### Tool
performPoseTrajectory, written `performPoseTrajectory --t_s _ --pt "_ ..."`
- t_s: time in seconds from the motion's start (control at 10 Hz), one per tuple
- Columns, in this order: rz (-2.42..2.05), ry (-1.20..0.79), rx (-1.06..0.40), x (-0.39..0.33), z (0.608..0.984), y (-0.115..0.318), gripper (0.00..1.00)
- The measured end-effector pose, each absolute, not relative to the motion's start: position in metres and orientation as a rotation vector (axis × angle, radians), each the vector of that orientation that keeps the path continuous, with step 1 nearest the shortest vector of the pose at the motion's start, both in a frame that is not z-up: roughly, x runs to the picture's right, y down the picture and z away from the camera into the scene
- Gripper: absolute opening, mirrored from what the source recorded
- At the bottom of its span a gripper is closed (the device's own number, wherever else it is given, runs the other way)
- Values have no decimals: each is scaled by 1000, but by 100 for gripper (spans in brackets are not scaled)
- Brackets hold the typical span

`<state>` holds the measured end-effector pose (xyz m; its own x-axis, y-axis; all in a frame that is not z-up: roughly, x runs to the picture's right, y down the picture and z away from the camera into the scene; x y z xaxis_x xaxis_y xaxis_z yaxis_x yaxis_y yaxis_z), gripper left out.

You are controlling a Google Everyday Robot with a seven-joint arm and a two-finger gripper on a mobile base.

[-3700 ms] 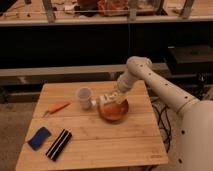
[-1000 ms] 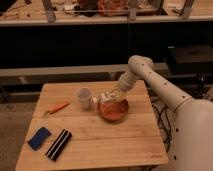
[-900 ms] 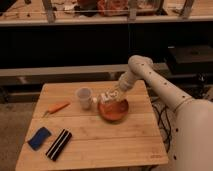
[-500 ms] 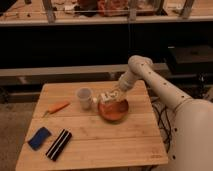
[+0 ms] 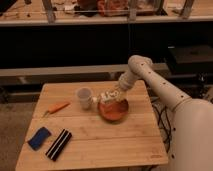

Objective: Place the bottle in the ceramic bowl

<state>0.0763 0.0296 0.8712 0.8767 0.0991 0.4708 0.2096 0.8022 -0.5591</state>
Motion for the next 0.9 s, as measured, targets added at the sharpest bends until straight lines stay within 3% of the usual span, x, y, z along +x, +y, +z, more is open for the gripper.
performPoseTrajectory --t_s 0.9 --pt "-60 -513 -652 75 875 29 30"
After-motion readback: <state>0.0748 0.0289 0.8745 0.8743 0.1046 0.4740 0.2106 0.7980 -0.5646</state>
